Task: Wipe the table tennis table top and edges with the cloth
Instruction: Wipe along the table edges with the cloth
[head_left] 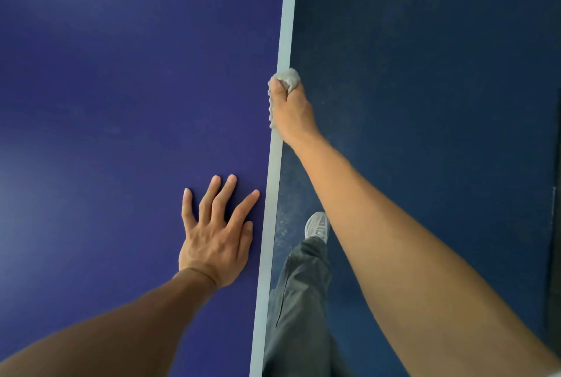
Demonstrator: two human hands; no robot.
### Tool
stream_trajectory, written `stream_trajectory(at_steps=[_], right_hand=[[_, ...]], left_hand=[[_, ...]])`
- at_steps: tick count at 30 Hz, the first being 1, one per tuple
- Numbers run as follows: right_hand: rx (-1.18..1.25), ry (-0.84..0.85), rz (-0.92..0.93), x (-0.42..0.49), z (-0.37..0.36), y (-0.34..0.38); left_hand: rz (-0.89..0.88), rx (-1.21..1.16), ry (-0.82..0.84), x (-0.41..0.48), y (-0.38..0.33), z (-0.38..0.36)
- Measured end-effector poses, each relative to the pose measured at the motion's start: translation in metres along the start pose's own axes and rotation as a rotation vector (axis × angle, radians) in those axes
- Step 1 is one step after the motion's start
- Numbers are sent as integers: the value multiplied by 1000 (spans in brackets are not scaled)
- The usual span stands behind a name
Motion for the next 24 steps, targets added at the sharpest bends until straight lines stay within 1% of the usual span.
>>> stream_trajectory(at_steps=[4,7,10,12,15,18,20,22,24], right_hand=[[109,9,-38,-61,-16,-46],[59,39,-84,-111,-30,-79],[30,61,-172,-133,-33,-87],[61,66,-146,-113,-28,-74],[105,24,-75,-47,-18,-35],[77,-10,2,25,-2,17],[43,22,51,61,12,44],[43,49,53,79,22,55],[46,55,25,78,22,52]], left_hand=[[9,9,24,2,-3,2],[13,29,43,3,-2,2],[19,39,63,3,-2,3],[26,40,66,3,-3,3],[37,29,58,4,-1,2],[51,19,33,4,-3,2],[58,12,11,4,-4,2],[56,25,-7,5,-4,1],[52,49,-22,6,-5,2]])
Point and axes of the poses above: each hand's wrist, its own x-axis towards the middle knuckle, its own z-axis out of the back of the hand, y = z × x, the point moved 2 cm from there along x, towards the middle knuckle, and after that the axes turned 4 degrees about y, right-handed, at the moved point
